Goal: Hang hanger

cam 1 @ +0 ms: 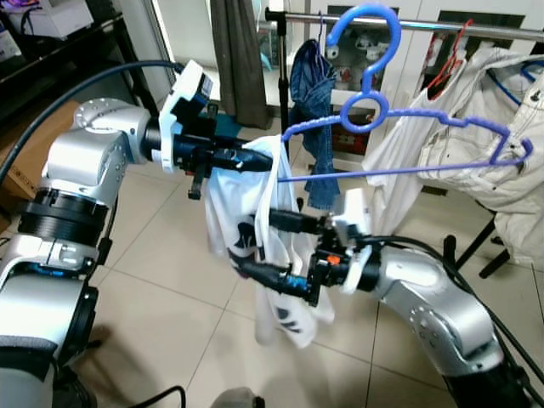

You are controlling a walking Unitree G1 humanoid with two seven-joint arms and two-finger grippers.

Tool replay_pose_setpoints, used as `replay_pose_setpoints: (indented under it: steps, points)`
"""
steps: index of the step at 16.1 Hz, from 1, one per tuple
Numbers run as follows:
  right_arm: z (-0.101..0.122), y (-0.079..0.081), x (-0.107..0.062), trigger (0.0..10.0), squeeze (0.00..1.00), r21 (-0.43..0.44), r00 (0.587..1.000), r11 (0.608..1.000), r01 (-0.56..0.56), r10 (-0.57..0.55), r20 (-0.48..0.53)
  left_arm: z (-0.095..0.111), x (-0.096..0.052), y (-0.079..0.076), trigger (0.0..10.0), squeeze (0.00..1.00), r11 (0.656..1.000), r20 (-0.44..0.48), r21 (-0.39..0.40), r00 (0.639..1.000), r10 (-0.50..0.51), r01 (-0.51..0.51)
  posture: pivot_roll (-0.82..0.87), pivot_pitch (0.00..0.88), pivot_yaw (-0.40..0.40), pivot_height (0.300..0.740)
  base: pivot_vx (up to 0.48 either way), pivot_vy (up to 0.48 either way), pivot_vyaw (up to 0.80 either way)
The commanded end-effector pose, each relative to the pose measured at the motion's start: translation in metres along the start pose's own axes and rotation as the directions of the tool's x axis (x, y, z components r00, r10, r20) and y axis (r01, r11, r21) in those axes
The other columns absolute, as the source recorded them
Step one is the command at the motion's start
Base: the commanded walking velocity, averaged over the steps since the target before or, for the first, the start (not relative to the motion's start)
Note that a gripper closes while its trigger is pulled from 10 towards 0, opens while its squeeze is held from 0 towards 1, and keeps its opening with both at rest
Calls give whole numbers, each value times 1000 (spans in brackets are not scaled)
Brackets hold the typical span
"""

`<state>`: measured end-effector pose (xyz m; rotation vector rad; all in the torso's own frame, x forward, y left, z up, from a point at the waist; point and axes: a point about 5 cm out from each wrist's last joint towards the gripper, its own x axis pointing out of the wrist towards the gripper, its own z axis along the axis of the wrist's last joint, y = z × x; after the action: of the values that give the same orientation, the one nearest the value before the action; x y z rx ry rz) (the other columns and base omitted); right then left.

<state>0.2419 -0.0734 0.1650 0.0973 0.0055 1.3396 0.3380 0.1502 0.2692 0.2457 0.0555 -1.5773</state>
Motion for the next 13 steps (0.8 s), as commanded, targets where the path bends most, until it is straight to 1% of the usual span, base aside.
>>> replay_pose_setpoints:
  steps: [1, 5, 6, 7, 8, 9, 10, 11, 12, 13]
  points:
    - [-2, 3, 3, 10000, 0, -13, 999, 999, -42, 41, -14, 20, -3, 2, 0, 0, 998, 16, 69, 1000, 4, -5, 176, 34, 115, 740, 0, 0, 0]
    - [-15, 7, 2, 10000, 0, -10, 995, 998, -70, 69, -75, 24, -7, 4, 0, 0, 996, 24, 83, 999, 29, -31, 175, 29, 115, 740, 0, 0, 0]
    - [-23, 5, 0, 10000, 0, -21, 992, 998, -57, 54, -117, 26, -8, 5, 0, 0, 995, 34, 87, 999, 39, -42, 174, 28, 115, 740, 0, 0, 0]
    - [-25, 4, 0, 10000, 0, -28, 989, 998, -56, 51, -138, 27, -8, 6, 0, 0, 995, 35, 91, 998, 43, -46, 174, 26, 113, 740, 0, 0, 0]
    - [-35, 3, -3, 10000, 0, -31, 981, 998, -57, 50, -187, 29, -9, 7, 0, 0, 993, 42, 98, 998, 56, -60, 176, 25, 112, 740, 0, 0, 0]
    - [-43, 2, -6, 10000, 0, -16, 975, 998, -57, 52, -216, 31, -11, 8, 0, 0, 992, 47, 102, 997, 65, -69, 180, 24, 111, 740, 0, 0, 0]
    - [-46, 2, -7, 10000, 0, -11, 972, 998, -59, 55, -227, 32, -12, 9, 0, 0, 992, 47, 105, 997, 68, -73, 180, 24, 111, 740, 0, 0, 0]
    - [-55, 1, -11, 9059, 0, -12, 959, 998, -67, 61, -275, 33, -14, 10, 0, 0, 990, 48, 111, 996, 81, -86, 183, 23, 110, 740, 0, 0, 0]
    - [-58, 0, -13, 9059, 0, -13, 954, 997, -71, 64, -292, 34, -15, 10, 0, 0, 989, 48, 114, 995, 86, -91, 183, 23, 110, 740, 0, 0, 0]
    - [-64, 0, -18, 0, 0, -4, 945, 997, -71, 66, -319, 34, -18, 11, 0, 0, 988, 46, 117, 994, 98, -103, 185, 20, 111, 740, 0, 0, 0]
